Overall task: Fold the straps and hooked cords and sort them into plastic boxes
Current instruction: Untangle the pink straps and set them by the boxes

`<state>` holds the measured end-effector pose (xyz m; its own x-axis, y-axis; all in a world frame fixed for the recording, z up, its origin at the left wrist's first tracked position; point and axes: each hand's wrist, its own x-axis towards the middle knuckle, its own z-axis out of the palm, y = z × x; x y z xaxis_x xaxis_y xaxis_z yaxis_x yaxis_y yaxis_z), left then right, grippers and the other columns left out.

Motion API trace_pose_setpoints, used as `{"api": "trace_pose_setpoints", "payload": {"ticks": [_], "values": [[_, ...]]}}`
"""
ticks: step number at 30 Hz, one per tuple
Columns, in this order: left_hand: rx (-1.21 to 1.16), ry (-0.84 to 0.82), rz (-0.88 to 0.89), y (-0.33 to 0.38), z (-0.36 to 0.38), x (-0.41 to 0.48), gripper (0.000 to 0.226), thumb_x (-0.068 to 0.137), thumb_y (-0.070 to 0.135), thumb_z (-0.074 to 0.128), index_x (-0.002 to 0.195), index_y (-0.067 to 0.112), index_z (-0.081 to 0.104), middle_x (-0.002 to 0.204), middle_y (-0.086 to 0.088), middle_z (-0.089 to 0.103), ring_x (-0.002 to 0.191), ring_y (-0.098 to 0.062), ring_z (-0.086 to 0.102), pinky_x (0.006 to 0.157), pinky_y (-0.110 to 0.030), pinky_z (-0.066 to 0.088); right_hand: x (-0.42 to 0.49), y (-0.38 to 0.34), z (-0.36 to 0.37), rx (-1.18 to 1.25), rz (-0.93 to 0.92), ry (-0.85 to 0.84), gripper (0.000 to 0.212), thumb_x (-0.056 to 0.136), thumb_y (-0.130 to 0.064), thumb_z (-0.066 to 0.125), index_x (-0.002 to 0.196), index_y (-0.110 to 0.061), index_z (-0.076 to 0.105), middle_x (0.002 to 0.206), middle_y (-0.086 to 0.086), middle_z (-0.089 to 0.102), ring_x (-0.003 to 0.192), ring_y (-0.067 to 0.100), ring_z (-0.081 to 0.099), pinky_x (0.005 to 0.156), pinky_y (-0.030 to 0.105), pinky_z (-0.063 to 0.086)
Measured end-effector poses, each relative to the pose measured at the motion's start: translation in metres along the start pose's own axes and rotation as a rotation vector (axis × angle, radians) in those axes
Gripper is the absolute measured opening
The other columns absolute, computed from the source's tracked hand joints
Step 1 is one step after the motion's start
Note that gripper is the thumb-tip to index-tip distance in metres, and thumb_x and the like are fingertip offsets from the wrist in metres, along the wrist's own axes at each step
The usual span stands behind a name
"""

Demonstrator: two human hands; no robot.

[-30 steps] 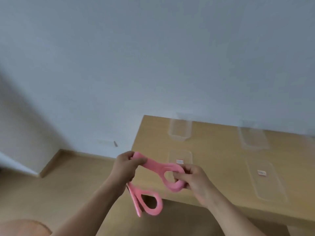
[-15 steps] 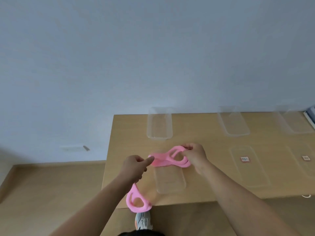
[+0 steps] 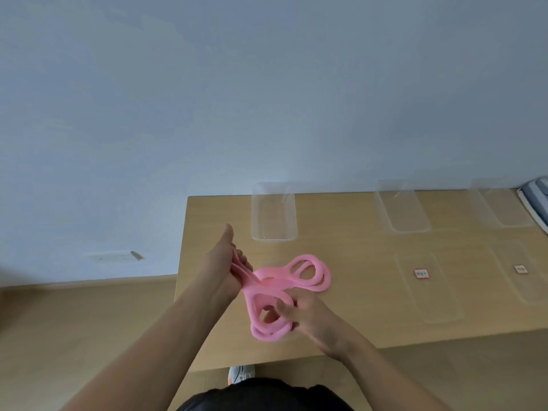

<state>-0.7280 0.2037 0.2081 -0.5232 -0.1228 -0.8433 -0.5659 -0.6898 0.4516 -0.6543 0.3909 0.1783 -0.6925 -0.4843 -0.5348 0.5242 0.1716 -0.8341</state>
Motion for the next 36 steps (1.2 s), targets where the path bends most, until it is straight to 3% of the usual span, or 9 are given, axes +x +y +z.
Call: {"api": "trace_pose_setpoints", "payload": {"ticks": [3, 6, 11, 15, 19, 22, 27, 31, 36], "values": [[-0.076, 0.017, 0.014, -0.004, -0.012, 0.008, 0.045, 0.093, 0.050, 0.071, 0.086, 0.009, 0.055, 0.064, -0.001, 0.043, 0.054, -0.014, 0.037, 0.058, -0.029, 0.038, -0.003, 0.007, 0.002, -0.006, 0.000, 0.119, 0.013, 0.087, -0.017, 0.073, 0.100, -0.014, 0.074, 0.093, 0.003, 0.070, 0.085, 0.013, 0.064, 0.074, 0.027, 0.054], [-0.004, -0.012, -0.012, -0.022, -0.026, 0.014, 0.040, 0.097, 0.032, 0.069, 0.119, 0.002, 0.052, 0.097, -0.008, 0.043, 0.070, -0.018, 0.040, 0.066, -0.033, 0.043, -0.005, 0.013, -0.006, 0.063, 0.084, 0.321, 0.016, 0.085, -0.006, 0.069, 0.096, -0.014, 0.077, 0.098, 0.010, 0.074, 0.083, 0.014, 0.067, 0.077, 0.029, 0.053], [0.330, -0.022, 0.007, -0.069, -0.045, 0.019, 0.030, 0.089, -0.017, 0.058, 0.117, -0.004, 0.055, 0.108, -0.022, 0.059, 0.091, -0.034, 0.060, 0.081, -0.047, 0.055, -0.006, 0.016, -0.029, -0.003, 0.203, 0.535, 0.031, 0.078, 0.006, 0.059, 0.085, -0.018, 0.078, 0.083, 0.004, 0.073, 0.072, 0.015, 0.062, 0.064, 0.027, 0.048], [0.603, 0.009, 0.241, -0.085, -0.054, 0.022, 0.025, 0.086, -0.012, 0.069, 0.098, 0.008, 0.061, 0.104, -0.016, 0.061, 0.085, -0.027, 0.059, 0.075, -0.038, 0.051, 0.000, 0.013, -0.046, -0.208, 0.151, 0.666, 0.037, 0.080, 0.004, 0.052, 0.083, -0.027, 0.071, 0.084, 0.000, 0.069, 0.075, 0.018, 0.061, 0.061, 0.027, 0.046], [1.137, 0.010, 0.565, -0.092, -0.060, 0.017, 0.026, 0.082, 0.014, 0.082, 0.104, 0.015, 0.068, 0.106, -0.005, 0.067, 0.094, -0.021, 0.062, 0.076, -0.026, 0.045, 0.001, 0.014, -0.055, -0.417, 0.097, 0.721, 0.028, 0.085, -0.005, 0.051, 0.093, -0.026, 0.069, 0.092, -0.002, 0.068, 0.082, 0.019, 0.062, 0.063, 0.028, 0.047], [1.384, 0.019, 0.677, -0.099, -0.074, 0.009, 0.040, 0.087, 0.027, 0.079, 0.124, 0.017, 0.067, 0.123, -0.004, 0.061, 0.112, -0.022, 0.059, 0.087, -0.026, 0.041, -0.009, 0.023, -0.052, -0.662, 0.067, 0.707, 0.029, 0.082, -0.007, 0.053, 0.104, -0.022, 0.066, 0.098, 0.000, 0.066, 0.086, 0.023, 0.060, 0.069, 0.033, 0.049], [1.418, 0.090, 0.720, -0.121, -0.125, -0.025, 0.045, 0.091, 0.029, 0.074, 0.133, 0.020, 0.062, 0.137, -0.003, 0.059, 0.128, -0.023, 0.053, 0.102, -0.033, 0.043, -0.039, 0.044, -0.025, -0.945, -0.257, 0.624, 0.032, 0.084, -0.010, 0.066, 0.114, -0.018, 0.071, 0.109, 0.002, 0.068, 0.100, 0.027, 0.062, 0.081, 0.031, 0.049], [1.396, 0.226, 0.749, -0.149, -0.187, -0.068, 0.044, 0.092, 0.036, 0.070, 0.133, 0.023, 0.062, 0.137, 0.003, 0.059, 0.126, -0.020, 0.056, 0.103, -0.031, 0.043, -0.044, 0.059, 0.023, -1.056, -0.409, 0.360, 0.044, 0.086, -0.015, 0.070, 0.129, -0.013, 0.064, 0.123, 0.005, 0.065, 0.118, 0.026, 0.056, 0.099, 0.039, 0.048], [1.318, 0.496, 0.672, -0.205, -0.287, -0.128, 0.048, 0.096, 0.043, 0.064, 0.140, 0.024, 0.057, 0.140, 0.004, 0.057, 0.132, -0.018, 0.050, 0.110, -0.029, 0.037, -0.039, 0.092, 0.113, -1.251, -0.521, -0.032, 0.049, 0.091, -0.029, 0.064, 0.138, -0.019, 0.056, 0.135, -0.002, 0.058, 0.127, 0.022, 0.047, 0.110, 0.032, 0.036]]}}
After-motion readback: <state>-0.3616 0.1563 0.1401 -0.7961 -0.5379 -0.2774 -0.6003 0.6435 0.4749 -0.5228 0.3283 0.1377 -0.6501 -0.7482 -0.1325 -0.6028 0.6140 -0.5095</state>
